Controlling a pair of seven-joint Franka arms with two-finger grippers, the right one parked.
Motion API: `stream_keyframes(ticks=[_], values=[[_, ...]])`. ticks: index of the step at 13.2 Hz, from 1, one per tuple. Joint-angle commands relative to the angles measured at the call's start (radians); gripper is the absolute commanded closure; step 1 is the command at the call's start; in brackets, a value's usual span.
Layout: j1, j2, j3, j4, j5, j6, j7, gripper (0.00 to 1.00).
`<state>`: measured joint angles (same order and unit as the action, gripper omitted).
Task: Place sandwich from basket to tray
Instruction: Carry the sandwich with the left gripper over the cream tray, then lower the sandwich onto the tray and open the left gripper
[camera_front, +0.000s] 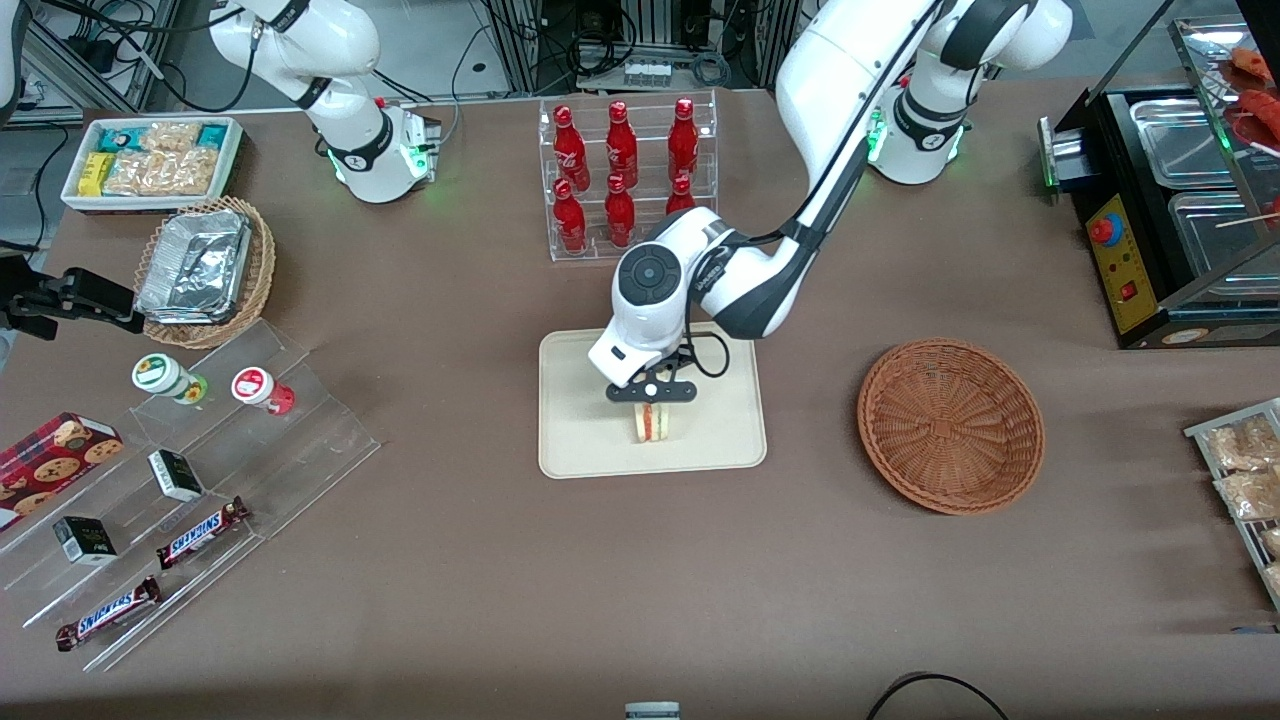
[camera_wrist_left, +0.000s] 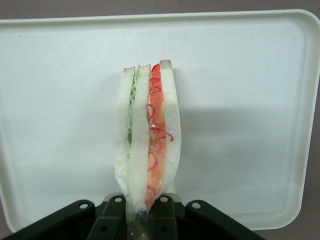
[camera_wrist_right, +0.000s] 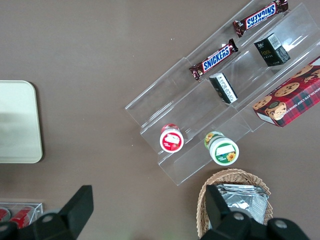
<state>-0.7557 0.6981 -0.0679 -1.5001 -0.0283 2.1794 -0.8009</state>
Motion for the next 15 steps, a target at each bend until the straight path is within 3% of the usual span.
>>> stream_keyframes(ticks=[1,4,5,6,7,8,15], values=[[-0.025,0.027,0.017,0.024,0.005,0.01,-0.024,1.0],[-0.033,0.046,0.017,0.024,0.007,0.011,-0.024,1.0],[-0.033,0.047,0.017,0.023,0.007,0.011,-0.024,0.95],[-0.033,0.047,0.017,0.023,0.007,0.01,-0.021,0.58],[-0.033,0.043,0.017,0.024,0.007,0.007,-0.015,0.07],[-0.031,0.035,0.017,0.024,0.005,0.0,-0.018,0.0],[0.045,-0.167,0.033,0.034,0.001,-0.217,-0.024,0.0]])
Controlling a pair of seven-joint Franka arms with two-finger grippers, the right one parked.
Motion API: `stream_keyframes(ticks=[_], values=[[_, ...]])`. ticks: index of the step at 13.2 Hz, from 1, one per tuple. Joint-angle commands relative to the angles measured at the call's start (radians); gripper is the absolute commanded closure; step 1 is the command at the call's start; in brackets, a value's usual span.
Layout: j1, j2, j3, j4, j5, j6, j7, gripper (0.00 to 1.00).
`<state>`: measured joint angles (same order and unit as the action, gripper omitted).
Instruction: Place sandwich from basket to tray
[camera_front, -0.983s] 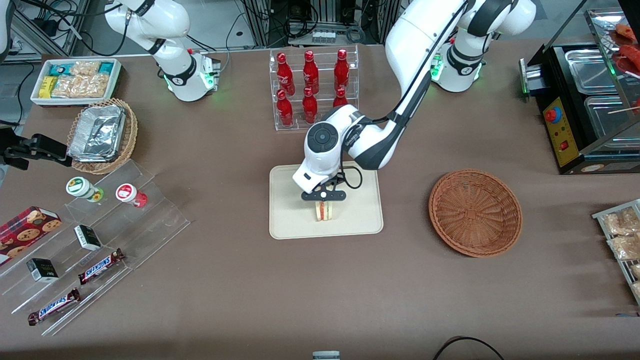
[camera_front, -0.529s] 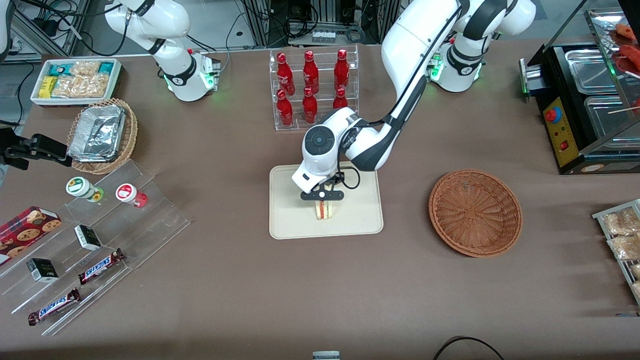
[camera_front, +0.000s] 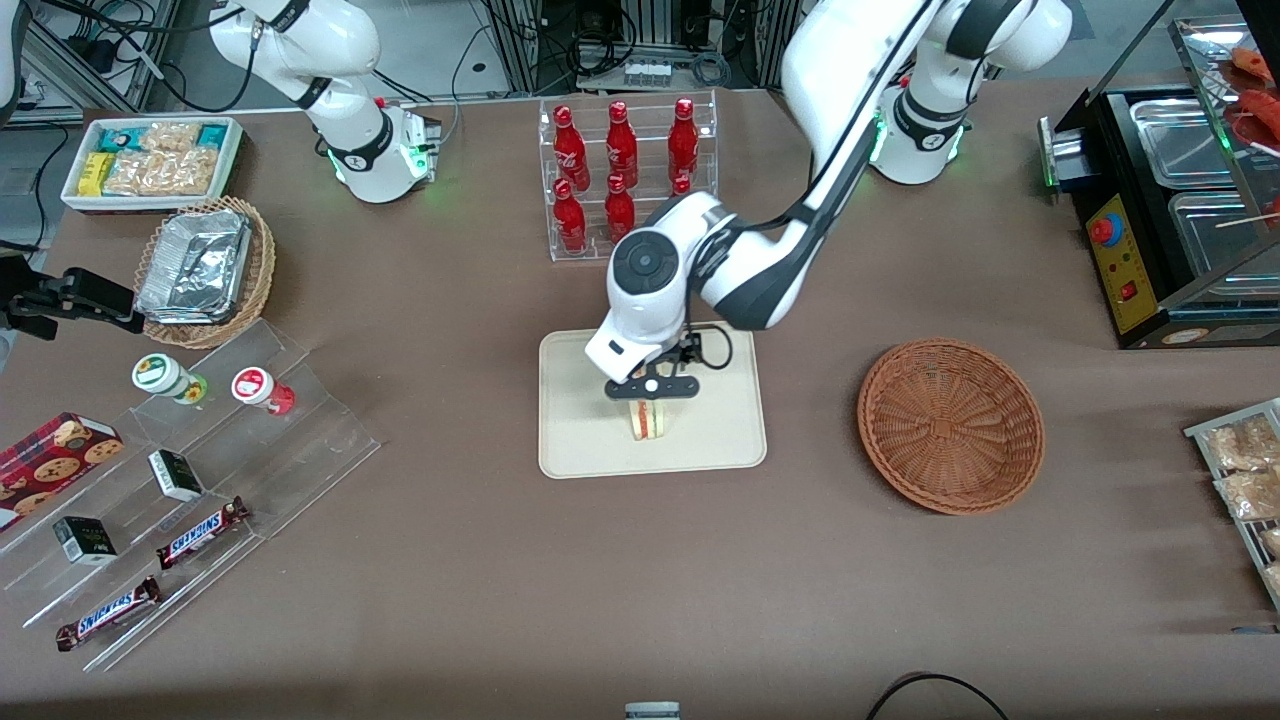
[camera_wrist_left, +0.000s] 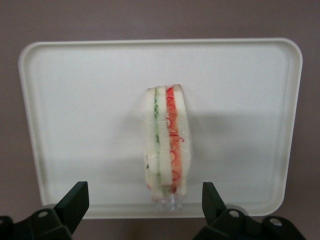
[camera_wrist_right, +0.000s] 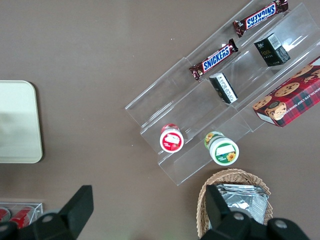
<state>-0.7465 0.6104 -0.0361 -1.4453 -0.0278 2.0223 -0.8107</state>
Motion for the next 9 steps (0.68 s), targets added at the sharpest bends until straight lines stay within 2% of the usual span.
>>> stream_keyframes(ticks=[1,6,9], values=[[0.057,-0.118,0.001,-0.021,0.0,-0.101,-0.015,0.0],[0.195,-0.291,0.002,-0.024,0.006,-0.321,0.008,0.0],[0.295,-0.392,0.002,-0.03,0.02,-0.443,0.14,0.0]])
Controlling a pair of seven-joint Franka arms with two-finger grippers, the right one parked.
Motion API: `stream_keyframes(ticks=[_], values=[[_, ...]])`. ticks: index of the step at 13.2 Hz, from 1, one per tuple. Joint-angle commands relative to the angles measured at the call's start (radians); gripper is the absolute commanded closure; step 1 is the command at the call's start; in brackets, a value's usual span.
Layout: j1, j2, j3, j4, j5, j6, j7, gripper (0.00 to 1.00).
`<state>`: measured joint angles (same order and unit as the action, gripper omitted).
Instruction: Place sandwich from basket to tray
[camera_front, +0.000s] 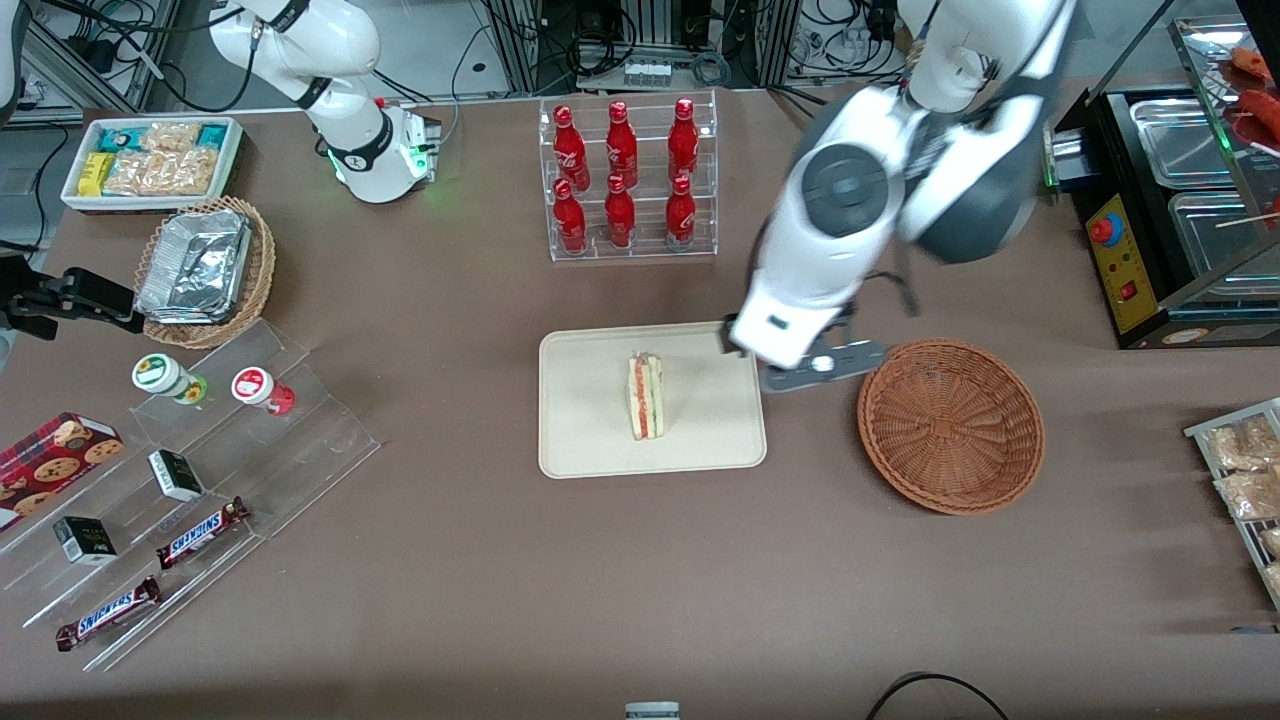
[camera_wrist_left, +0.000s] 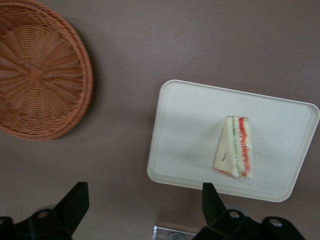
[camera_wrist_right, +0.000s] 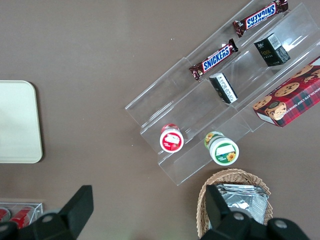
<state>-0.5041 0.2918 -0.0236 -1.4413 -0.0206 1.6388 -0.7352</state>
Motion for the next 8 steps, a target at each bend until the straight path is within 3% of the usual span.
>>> stream_keyframes(ticks=[1,8], values=[[0.093,-0.103,-0.01,-0.037,0.014,-0.094,0.116,0.0],[0.307,-0.255,-0.01,-0.102,0.014,-0.191,0.399,0.0]])
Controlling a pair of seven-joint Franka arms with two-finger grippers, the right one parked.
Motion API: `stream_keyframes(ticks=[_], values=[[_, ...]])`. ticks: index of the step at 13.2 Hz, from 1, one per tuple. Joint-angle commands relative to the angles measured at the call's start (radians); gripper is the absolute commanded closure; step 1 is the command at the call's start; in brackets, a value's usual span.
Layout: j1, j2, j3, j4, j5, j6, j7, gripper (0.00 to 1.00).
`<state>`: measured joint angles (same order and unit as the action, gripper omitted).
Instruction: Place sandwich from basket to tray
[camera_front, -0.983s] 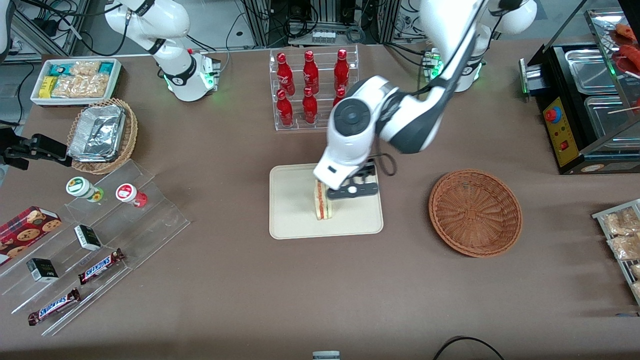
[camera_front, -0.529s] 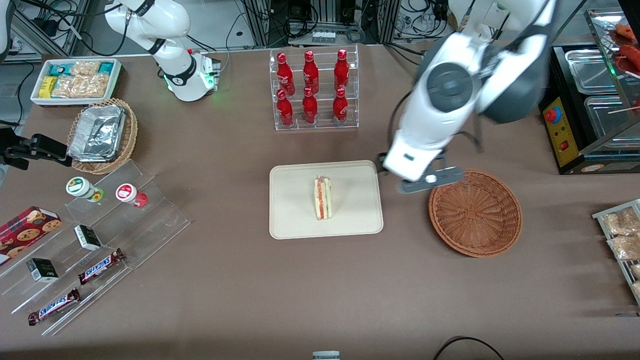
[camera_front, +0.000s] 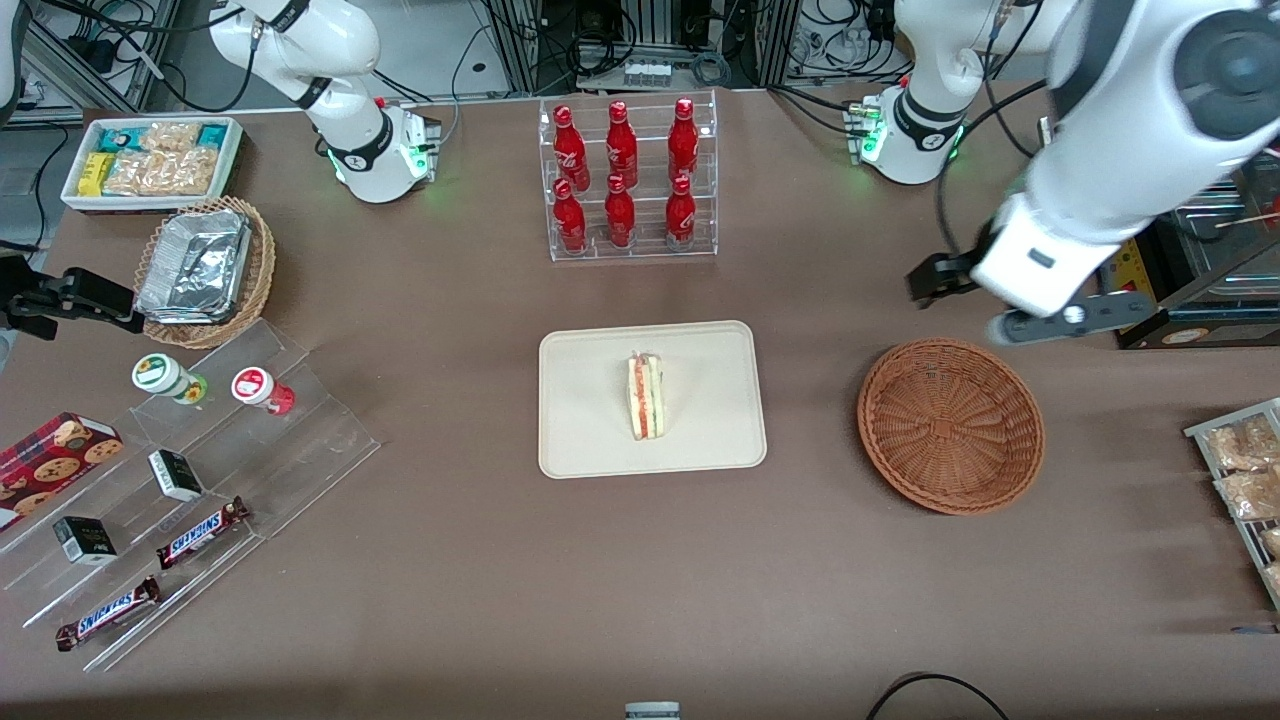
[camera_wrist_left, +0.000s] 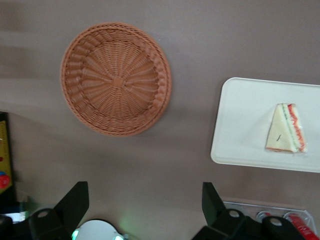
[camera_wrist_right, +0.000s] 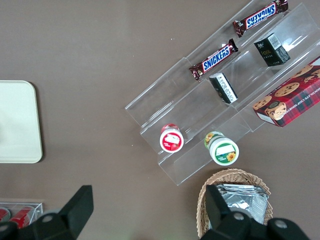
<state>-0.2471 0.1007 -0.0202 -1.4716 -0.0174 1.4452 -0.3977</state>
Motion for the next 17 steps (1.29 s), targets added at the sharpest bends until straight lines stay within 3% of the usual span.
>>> stream_keyframes(ticks=[1,7,17], values=[[0.072,-0.087,-0.014,-0.093,0.013,0.006,0.089,0.0],[0.219,-0.177,-0.014,-0.182,0.014,0.017,0.296,0.0],[0.161,-0.119,0.003,-0.105,0.023,0.02,0.327,0.0]])
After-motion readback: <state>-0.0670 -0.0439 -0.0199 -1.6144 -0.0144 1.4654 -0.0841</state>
